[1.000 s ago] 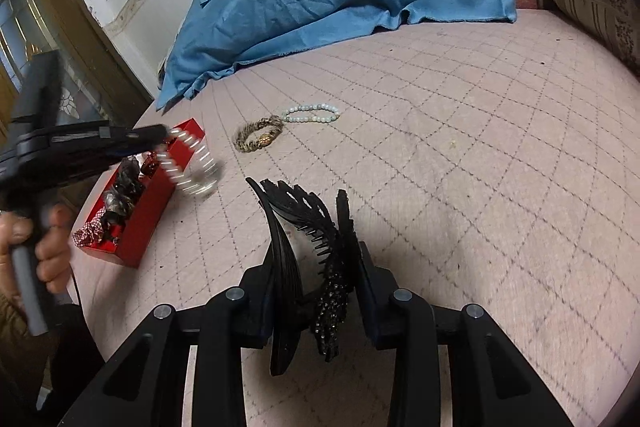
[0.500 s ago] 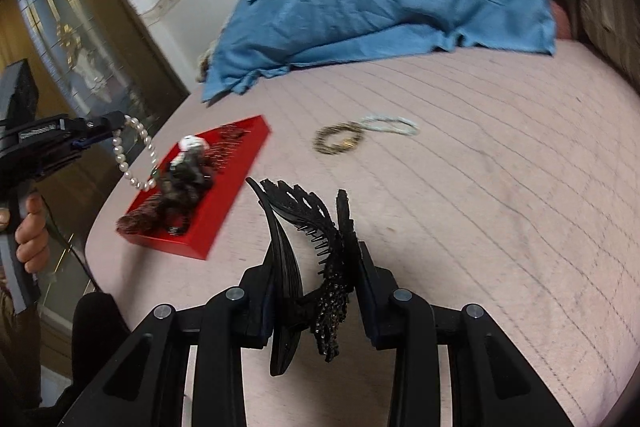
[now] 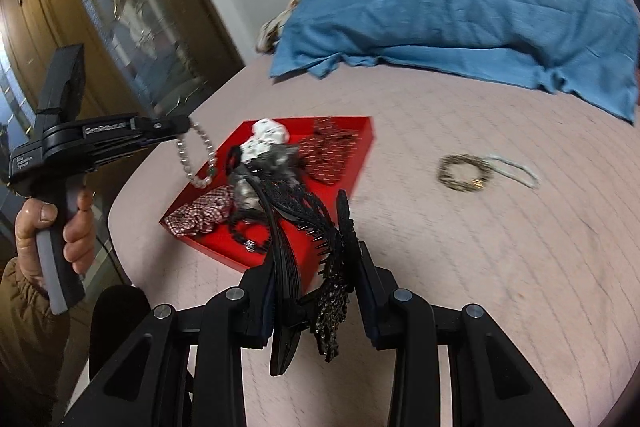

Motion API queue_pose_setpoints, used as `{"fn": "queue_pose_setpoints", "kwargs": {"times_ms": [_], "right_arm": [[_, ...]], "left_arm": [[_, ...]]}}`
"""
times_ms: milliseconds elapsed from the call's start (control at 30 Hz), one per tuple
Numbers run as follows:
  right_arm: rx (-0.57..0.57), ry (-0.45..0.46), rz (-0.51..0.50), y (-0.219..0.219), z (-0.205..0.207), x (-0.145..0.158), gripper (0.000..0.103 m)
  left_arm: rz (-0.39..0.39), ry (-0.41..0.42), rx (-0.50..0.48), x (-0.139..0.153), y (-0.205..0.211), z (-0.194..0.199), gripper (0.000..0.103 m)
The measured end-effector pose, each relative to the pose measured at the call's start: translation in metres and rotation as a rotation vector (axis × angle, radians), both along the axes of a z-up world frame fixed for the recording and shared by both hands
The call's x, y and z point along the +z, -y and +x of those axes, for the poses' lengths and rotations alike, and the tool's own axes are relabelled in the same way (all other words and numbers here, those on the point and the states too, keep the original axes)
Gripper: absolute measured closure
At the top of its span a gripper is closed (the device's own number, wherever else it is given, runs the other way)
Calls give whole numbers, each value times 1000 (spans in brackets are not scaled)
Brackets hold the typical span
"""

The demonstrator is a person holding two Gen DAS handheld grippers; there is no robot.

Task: Organize jewelry
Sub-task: 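Carry pearl bracelet and claw clip into the red tray and open both tools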

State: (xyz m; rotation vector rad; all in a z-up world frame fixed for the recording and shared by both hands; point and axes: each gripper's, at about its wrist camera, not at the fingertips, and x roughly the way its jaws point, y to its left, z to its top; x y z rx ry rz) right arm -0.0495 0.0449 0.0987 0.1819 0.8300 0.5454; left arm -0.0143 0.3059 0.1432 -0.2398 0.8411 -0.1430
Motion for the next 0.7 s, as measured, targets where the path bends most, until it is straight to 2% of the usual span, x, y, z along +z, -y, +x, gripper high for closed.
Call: {"fn": "queue_pose_setpoints", "kwargs": {"times_ms": [333,533,700], "right_arm": [[60,-57,-54,-62,46,-24,66],[67,-87,-88,-81,66,-40,66],[72,-88,-133,-88,72,-48,67]], "left_arm": [[2,-89,47,-62,-19,25,94],[-6,-92,54,-74,-26,31,94],[30,-76,34,-77,-21,29,94]]}}
